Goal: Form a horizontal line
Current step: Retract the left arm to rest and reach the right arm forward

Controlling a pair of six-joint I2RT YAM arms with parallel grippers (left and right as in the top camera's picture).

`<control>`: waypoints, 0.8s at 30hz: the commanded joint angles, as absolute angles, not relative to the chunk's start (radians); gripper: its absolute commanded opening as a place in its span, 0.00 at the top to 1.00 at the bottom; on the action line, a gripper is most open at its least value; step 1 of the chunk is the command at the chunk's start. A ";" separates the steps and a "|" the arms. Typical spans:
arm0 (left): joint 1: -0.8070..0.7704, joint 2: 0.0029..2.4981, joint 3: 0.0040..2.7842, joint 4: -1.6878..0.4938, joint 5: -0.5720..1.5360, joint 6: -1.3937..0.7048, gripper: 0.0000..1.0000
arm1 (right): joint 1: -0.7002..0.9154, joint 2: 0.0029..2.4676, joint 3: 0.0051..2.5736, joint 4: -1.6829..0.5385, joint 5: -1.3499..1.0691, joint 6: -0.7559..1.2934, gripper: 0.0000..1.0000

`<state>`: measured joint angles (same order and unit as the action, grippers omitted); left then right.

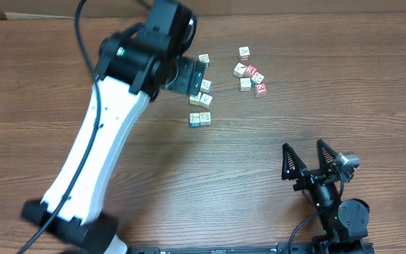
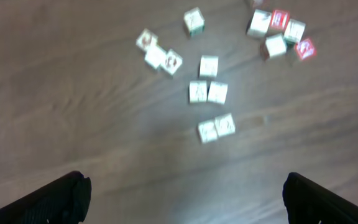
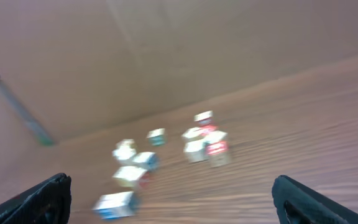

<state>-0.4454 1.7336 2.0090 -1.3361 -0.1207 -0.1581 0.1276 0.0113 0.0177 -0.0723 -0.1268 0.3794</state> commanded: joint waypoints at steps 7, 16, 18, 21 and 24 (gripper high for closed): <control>-0.449 1.304 1.459 -1.133 -0.122 -0.199 0.00 | 0.130 0.009 0.008 -0.049 -0.389 0.785 0.00; -0.447 1.143 1.259 -1.091 -0.123 -0.218 0.01 | 0.130 0.009 0.008 -0.031 -0.470 0.788 0.04; -0.447 1.153 1.253 -1.100 -0.112 -0.218 0.00 | 0.130 0.009 0.009 -0.032 -0.478 0.788 0.07; -0.447 1.172 1.252 -1.103 -0.111 -0.217 0.01 | 0.130 0.011 0.028 -0.056 -0.480 0.780 0.08; -0.447 1.194 1.252 -1.103 -0.111 -0.217 0.00 | 0.130 0.044 0.091 -0.121 -0.455 0.712 0.10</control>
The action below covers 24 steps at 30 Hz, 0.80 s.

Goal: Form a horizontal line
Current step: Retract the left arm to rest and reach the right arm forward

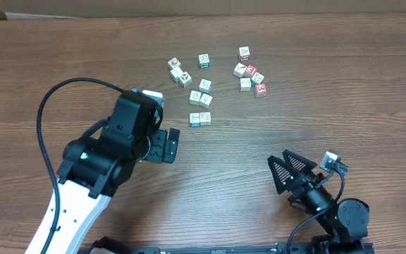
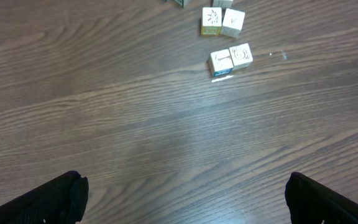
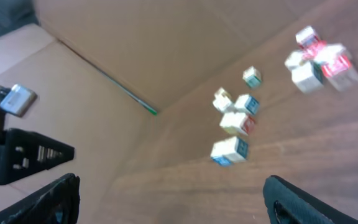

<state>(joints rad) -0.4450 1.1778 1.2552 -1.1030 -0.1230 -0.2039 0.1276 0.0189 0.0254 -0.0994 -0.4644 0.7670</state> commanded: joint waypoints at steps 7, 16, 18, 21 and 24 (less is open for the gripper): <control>-0.447 1.250 1.252 -1.103 -0.111 -0.217 0.00 | 0.130 0.326 0.331 -0.295 -0.365 0.475 0.09; -0.449 1.230 1.251 -1.101 -0.027 -0.241 0.00 | 0.130 0.808 0.694 -0.407 -0.283 0.329 0.09; -0.452 1.156 1.235 -1.110 -0.075 -0.241 0.00 | 0.130 0.908 0.778 -0.471 -0.217 0.299 0.10; -0.452 0.994 1.159 -1.074 -0.115 -0.251 0.00 | 0.130 1.059 0.894 -0.556 -0.149 0.278 0.10; -0.452 0.823 1.039 -1.001 -0.121 -0.251 0.00 | 0.130 1.206 0.992 -0.610 -0.119 0.245 0.13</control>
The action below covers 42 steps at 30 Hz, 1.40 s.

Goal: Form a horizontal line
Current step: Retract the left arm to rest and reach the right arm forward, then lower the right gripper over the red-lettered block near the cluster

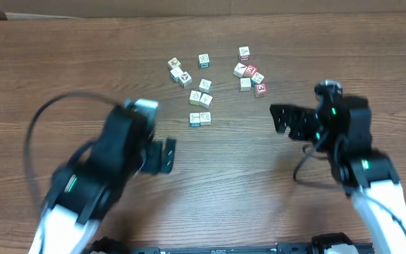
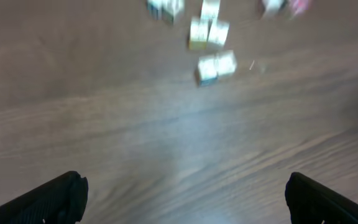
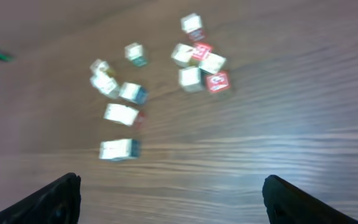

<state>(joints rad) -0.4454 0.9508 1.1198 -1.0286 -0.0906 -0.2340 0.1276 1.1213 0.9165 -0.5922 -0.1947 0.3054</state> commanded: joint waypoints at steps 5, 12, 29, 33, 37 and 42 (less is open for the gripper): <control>-0.452 0.629 0.900 -0.922 -0.131 -0.251 0.00 | 0.130 1.382 1.098 -0.654 -0.054 0.162 0.15; -0.452 0.597 0.884 -0.930 -0.130 -0.251 0.01 | 0.130 1.528 1.147 -0.587 -0.042 0.046 0.15; -0.452 0.598 0.884 -0.997 -0.130 -0.251 0.01 | 0.130 1.801 1.148 -0.316 -0.102 -0.031 0.17; -0.452 0.598 0.884 -0.997 -0.130 -0.251 0.00 | 0.131 1.819 1.148 -0.284 -0.141 -0.062 0.20; -0.452 0.598 0.884 -0.997 -0.130 -0.251 0.00 | 0.141 1.833 1.148 -0.266 -0.156 -0.080 0.20; -0.452 0.598 0.884 -0.997 -0.130 -0.251 0.00 | 0.167 1.871 1.148 -0.238 -0.147 -0.087 0.21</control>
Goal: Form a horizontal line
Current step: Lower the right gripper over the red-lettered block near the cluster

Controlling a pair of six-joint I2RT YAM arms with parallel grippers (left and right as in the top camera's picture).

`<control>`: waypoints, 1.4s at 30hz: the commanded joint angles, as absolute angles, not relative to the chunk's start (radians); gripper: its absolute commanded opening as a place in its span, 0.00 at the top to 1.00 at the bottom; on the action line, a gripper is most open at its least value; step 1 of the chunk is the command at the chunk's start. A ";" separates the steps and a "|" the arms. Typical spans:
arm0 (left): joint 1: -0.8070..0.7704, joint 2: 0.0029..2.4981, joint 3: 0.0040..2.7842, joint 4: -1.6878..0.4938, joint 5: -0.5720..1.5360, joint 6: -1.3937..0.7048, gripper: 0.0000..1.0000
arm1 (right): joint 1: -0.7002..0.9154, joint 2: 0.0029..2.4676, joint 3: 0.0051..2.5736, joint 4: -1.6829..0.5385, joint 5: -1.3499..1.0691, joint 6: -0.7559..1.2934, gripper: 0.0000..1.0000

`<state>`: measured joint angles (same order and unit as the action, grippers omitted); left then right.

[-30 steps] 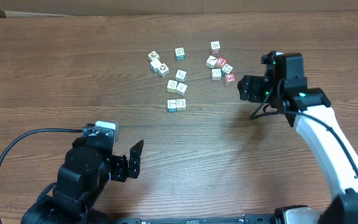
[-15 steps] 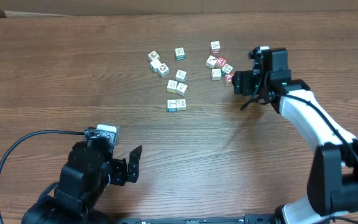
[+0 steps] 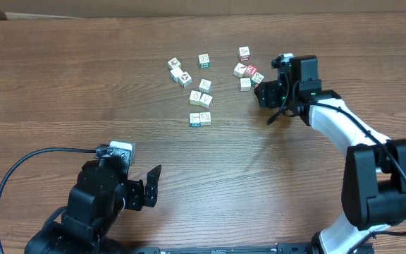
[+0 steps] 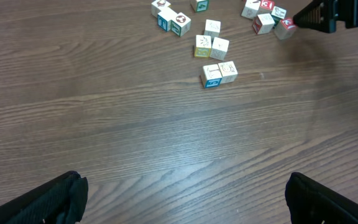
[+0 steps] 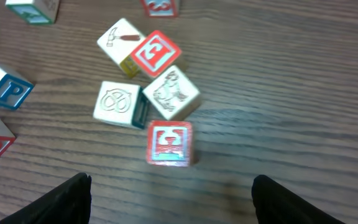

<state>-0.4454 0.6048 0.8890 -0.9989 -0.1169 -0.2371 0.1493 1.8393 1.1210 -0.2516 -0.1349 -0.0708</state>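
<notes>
Several small picture blocks lie scattered at the table's far middle, in a left group (image 3: 200, 99) and a right group (image 3: 247, 70). My right gripper (image 3: 263, 92) stands open low at the right group's near right corner. In the right wrist view a red block (image 5: 169, 144) lies just beyond that gripper (image 5: 176, 205), centred on the gap and not between the fingers. Behind it sit a white animal block (image 5: 171, 92) and a pretzel block (image 5: 117, 104). My left gripper (image 3: 151, 188) hangs open near the front left, empty (image 4: 182, 202), far from the blocks.
A pair of touching blocks (image 3: 200, 118) lies nearest the front of the left group. A cardboard wall (image 3: 203, 7) runs along the table's far edge. The left arm's black cable (image 3: 20, 176) loops over the front left of the table.
My right gripper has gone from above the bare table right of the blocks to low beside the right group's red block. My left arm has drawn back toward the front edge. No block has moved.
First my left arm reached over the left group while the right arm sat folded at the front right. Then the left arm was back at mid-left. Then the right arm stood out beside the blocks, and it is now at the right group. All blocks lie as before.
</notes>
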 commanded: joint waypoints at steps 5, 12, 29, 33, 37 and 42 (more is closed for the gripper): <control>-0.452 0.598 0.884 -0.998 -0.130 -0.251 0.00 | 0.183 1.906 1.148 -0.200 -0.096 -0.083 0.23; -0.452 0.598 0.884 -0.998 -0.130 -0.251 0.01 | 0.186 1.953 1.148 -0.183 -0.067 -0.080 0.24; -0.452 0.598 0.884 -0.998 -0.130 -0.251 0.00 | 0.186 1.968 1.148 -0.097 -0.068 -0.075 0.33; -0.452 0.598 0.884 -0.998 -0.130 -0.251 0.00 | 0.187 1.989 1.148 -0.084 -0.068 -0.049 0.34; -0.452 0.598 0.884 -0.998 -0.130 -0.251 0.00 | 0.188 2.000 1.148 -0.079 -0.067 -0.049 0.37; -0.452 0.598 0.884 -0.998 -0.130 -0.251 0.00 | 0.188 2.000 1.148 -0.065 -0.053 -0.049 0.39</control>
<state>-0.4454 0.6048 0.8886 -0.9989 -0.1169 -0.2371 0.1841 1.9907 1.1240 -0.0769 -0.0696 -0.0555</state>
